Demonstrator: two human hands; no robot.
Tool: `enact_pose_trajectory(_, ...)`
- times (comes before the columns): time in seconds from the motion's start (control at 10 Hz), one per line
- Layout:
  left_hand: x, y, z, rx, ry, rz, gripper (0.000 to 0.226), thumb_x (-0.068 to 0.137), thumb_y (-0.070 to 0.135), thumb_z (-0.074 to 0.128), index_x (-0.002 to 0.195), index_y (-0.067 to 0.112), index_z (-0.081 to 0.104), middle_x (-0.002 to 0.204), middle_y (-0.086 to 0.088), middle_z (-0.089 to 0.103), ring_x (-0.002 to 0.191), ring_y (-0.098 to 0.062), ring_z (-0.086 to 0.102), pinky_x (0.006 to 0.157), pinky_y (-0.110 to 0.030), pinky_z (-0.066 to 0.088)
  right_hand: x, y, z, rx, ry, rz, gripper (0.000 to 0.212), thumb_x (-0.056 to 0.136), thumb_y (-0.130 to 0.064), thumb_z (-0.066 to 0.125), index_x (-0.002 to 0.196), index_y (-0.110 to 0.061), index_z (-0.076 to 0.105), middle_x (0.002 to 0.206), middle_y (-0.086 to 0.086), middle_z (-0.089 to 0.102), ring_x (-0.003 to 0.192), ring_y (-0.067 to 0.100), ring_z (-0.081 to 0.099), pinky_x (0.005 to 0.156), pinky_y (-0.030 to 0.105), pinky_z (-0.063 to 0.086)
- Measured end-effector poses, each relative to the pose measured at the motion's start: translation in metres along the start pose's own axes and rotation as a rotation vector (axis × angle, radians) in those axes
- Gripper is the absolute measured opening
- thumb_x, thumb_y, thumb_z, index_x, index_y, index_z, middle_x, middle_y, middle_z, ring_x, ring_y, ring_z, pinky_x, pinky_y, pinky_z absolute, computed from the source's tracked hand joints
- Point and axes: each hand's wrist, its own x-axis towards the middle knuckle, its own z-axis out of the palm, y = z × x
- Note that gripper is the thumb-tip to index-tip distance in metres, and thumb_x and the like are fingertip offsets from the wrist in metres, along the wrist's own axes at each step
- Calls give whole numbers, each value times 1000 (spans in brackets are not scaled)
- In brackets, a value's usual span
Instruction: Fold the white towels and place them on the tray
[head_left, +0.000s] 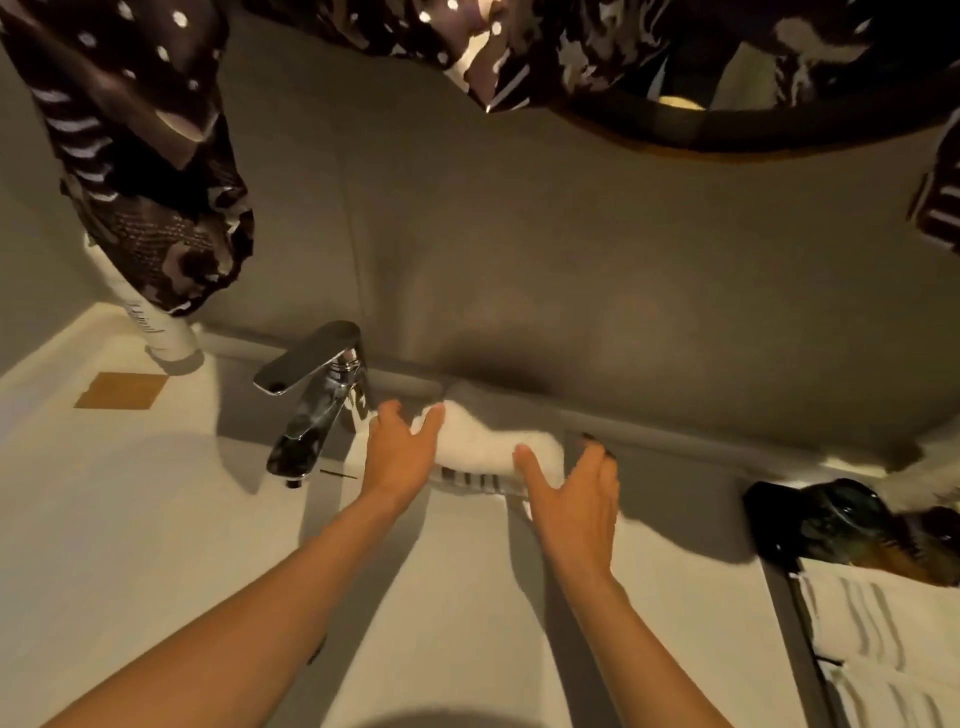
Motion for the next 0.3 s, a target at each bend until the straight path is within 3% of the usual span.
enact_pose_trajectory(0.1,-29,-5,-9,-103,87,164,55,96,48,49,140,17,41,141,-2,43,125,-19,46,104,-38,40,-24,7,-3,-175,93,-354,70,84,-46,67,143,-21,39,151,3,36,138,22,33,108,41,37)
enact_pose_trajectory(0.2,-75,-24,-21,-137,133,236,36,99,34,48,134,25,44,132,9,41,115,-5,44,94,-23,37,-41,23,-7,-107,65,-358,66,87,-31,66,145,-26,35,155,-3,30,142,19,29,112,43,35)
enact_pose_trajectory(0.3,-126,-63,-17,-112,93,230,27,97,15,55,115,35,53,122,9,48,105,5,48,83,-2,34,-65,35,-11,-43,-1,-324,64,90,-30,60,146,-37,29,154,-16,24,142,15,32,110,47,40)
